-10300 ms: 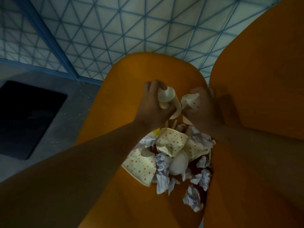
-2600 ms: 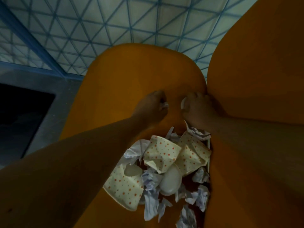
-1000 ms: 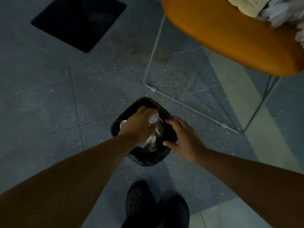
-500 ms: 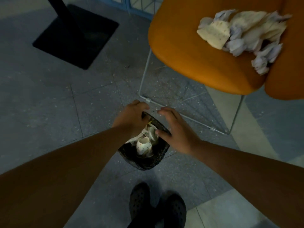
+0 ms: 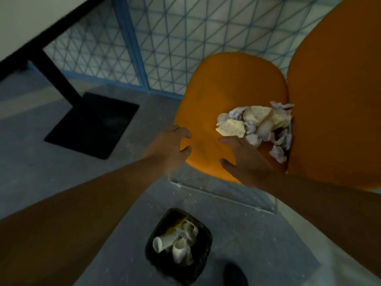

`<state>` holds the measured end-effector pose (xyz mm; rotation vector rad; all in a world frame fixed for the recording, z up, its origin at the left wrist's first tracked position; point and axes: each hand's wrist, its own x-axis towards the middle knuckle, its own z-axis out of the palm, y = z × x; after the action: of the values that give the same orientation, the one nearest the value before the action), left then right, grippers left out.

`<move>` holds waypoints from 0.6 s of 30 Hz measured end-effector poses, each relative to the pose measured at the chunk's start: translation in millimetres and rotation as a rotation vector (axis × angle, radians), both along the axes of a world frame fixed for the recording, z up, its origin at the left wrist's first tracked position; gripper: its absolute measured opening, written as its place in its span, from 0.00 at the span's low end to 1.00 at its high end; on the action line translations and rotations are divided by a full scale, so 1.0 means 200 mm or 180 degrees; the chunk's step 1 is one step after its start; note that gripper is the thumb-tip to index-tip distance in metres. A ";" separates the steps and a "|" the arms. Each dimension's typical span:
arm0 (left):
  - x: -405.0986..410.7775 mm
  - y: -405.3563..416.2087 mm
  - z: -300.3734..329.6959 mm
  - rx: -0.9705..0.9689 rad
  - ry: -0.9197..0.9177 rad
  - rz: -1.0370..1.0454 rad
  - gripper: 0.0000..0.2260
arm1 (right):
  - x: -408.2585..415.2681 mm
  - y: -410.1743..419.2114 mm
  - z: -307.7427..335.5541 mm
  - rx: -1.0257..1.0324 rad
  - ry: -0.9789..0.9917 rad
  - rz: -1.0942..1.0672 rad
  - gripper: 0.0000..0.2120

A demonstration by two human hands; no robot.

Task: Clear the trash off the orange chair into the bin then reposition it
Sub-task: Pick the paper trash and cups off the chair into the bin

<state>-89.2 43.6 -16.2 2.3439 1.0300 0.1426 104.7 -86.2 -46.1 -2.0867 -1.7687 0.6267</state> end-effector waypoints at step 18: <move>1.31 0.43 -0.43 -0.0280 -0.0054 -0.0074 0.23 | 1.22 0.52 -0.30 -0.0491 -0.0047 -0.0820 0.40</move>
<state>172.2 130.1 -102.7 2.2708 0.9810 0.1058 348.1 17.0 -105.8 -2.3766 -1.4643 0.6924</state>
